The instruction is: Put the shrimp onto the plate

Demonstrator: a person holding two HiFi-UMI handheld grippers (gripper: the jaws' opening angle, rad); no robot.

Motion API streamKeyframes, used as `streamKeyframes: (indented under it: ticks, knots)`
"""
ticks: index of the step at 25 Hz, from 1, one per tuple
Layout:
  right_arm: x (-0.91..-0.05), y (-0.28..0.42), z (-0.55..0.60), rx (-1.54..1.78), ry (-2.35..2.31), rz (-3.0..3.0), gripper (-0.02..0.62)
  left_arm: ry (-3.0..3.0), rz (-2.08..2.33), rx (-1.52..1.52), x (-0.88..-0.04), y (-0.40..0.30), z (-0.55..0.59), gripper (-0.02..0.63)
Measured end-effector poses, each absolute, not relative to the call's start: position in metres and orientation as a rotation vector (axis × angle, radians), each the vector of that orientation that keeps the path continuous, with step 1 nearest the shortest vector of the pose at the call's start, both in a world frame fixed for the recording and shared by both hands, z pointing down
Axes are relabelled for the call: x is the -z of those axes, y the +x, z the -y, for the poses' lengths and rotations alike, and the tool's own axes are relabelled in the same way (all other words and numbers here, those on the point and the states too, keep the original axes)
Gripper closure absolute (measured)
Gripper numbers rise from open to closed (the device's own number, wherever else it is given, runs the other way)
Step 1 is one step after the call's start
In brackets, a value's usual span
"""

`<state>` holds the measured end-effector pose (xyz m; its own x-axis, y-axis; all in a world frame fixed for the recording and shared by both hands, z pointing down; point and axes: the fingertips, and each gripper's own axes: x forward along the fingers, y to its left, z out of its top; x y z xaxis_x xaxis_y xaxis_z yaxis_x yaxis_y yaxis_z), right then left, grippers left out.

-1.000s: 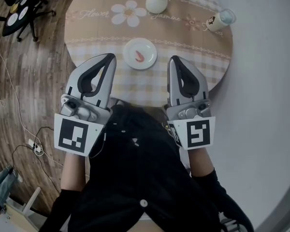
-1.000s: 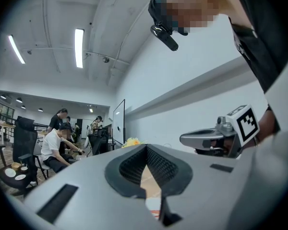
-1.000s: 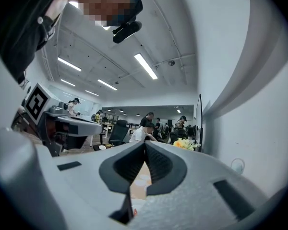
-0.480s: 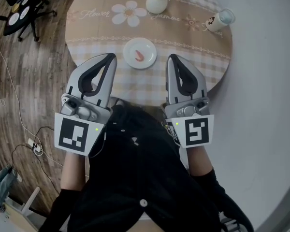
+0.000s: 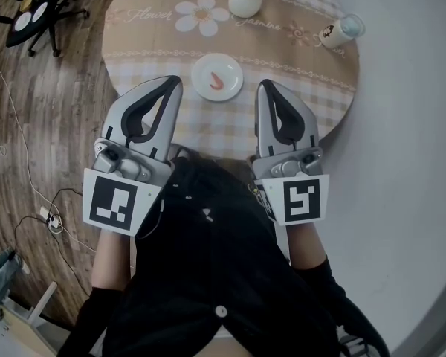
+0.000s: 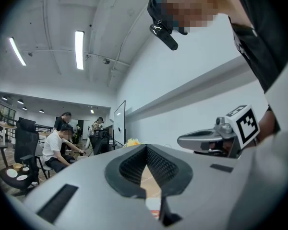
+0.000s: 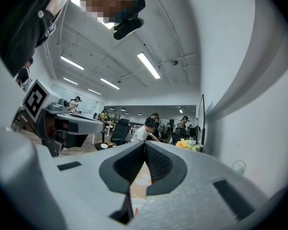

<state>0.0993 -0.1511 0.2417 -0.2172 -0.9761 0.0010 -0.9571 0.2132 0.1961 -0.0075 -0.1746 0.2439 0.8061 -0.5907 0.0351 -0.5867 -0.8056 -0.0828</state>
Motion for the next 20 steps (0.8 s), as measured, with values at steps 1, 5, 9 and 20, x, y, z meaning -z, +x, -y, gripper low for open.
streamKeyframes:
  ticks: [1, 5, 9, 20]
  knots:
    - [-0.2417, 0.0993, 0.1508, 0.232, 1.882, 2.347, 0.594, -2.921, -0.955, 0.090, -0.2438, -0.0078, 0.1744, 0.604]
    - [-0.2421, 0.0991, 0.1496, 0.231, 1.881, 2.346, 0.594, -2.920, -0.958, 0.088, -0.2438, -0.0088, 0.1734, 0.606]
    - [-0.2425, 0.0977, 0.1496, 0.234, 1.878, 2.347, 0.594, -2.919, -0.957, 0.087, -0.2443, -0.0093, 0.1731, 0.604]
    - [-0.2431, 0.0957, 0.1510, 0.229, 1.874, 2.338, 0.595, -2.922, -0.955, 0.086, -0.2432, -0.0101, 0.1738, 0.605]
